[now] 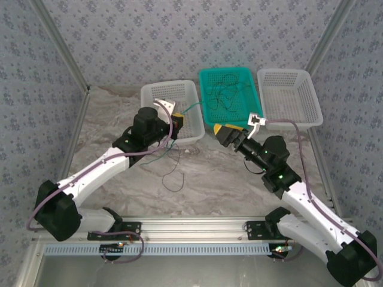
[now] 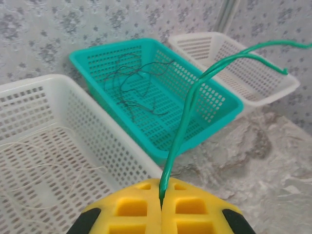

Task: Untangle the cables
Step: Untie the cable.

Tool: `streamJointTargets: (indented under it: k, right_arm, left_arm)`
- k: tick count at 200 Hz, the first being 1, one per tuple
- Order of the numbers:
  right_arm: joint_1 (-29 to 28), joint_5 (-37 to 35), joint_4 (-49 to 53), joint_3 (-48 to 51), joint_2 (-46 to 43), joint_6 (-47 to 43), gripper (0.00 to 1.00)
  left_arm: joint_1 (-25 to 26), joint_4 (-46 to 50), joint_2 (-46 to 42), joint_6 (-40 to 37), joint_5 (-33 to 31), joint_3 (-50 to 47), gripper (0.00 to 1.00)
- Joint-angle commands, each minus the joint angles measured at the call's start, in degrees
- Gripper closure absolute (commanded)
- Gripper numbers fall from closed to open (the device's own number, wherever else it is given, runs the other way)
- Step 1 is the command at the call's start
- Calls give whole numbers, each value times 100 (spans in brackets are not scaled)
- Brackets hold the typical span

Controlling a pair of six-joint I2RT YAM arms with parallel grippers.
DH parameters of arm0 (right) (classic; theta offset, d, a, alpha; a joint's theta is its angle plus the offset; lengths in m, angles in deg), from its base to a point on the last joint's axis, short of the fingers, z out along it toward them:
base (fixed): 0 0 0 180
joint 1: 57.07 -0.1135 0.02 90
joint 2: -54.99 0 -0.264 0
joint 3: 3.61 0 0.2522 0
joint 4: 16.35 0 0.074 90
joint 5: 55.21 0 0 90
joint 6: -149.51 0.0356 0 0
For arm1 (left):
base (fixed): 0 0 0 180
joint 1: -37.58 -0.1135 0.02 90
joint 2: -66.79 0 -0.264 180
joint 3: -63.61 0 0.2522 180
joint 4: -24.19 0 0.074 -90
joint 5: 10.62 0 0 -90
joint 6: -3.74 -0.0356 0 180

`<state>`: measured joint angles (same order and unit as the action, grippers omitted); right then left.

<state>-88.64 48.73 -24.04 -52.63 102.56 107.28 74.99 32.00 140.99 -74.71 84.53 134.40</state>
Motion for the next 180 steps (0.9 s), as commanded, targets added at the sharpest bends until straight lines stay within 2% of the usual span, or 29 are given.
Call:
streamJointTargets:
  k: [1, 39, 52, 70, 87, 103, 127, 130, 144, 153, 167, 180]
  right_arm:
    - [-280, -167, -299, 13, 297, -48, 0]
    - [-482, -588, -1294, -434, 1426, 254, 1]
    - [-481, -521, -1640, -662, 1880, 363, 8]
    - [-481, -334, -2097, -958, 2456, 603, 23]
    - [-464, -288, -2449, -1084, 2828, 847, 35]
    - [-451, -304, -2354, -1199, 2998, 887, 51]
    - [-461, -206, -2085, -1325, 3109, 822, 91]
    - [-464, -232, -2059, -1329, 3099, 822, 99]
    - [-462, -491, -1847, -1272, 2995, 862, 100]
    - [-450, -663, -1746, -1230, 2892, 835, 100]
    - [-376, -865, -1525, -1224, 2732, 728, 100]
    - [-234, -1021, -1249, -1284, 2559, 603, 100]
  left_arm:
    - [50, -597, -138, 304, 598, -75, 100]
    - [156, -903, -135, 221, 996, -107, 100]
    - [199, -889, -135, 158, 1156, -75, 100]
    - [317, -642, -141, -54, 1404, 47, 100]
    - [476, -426, -207, -311, 1305, 80, 100]
    - [543, -371, -271, -367, 1234, 54, 100]
    - [565, -298, -360, -397, 1118, 26, 100]
    - [566, -294, -373, -411, 1098, 27, 100]
    - [566, -311, -427, -428, 999, -13, 100]
    - [566, -342, -464, -434, 980, -48, 92]
    - [566, -376, -526, -431, 979, -91, 69]
    - [559, -409, -625, -419, 987, -180, 56]
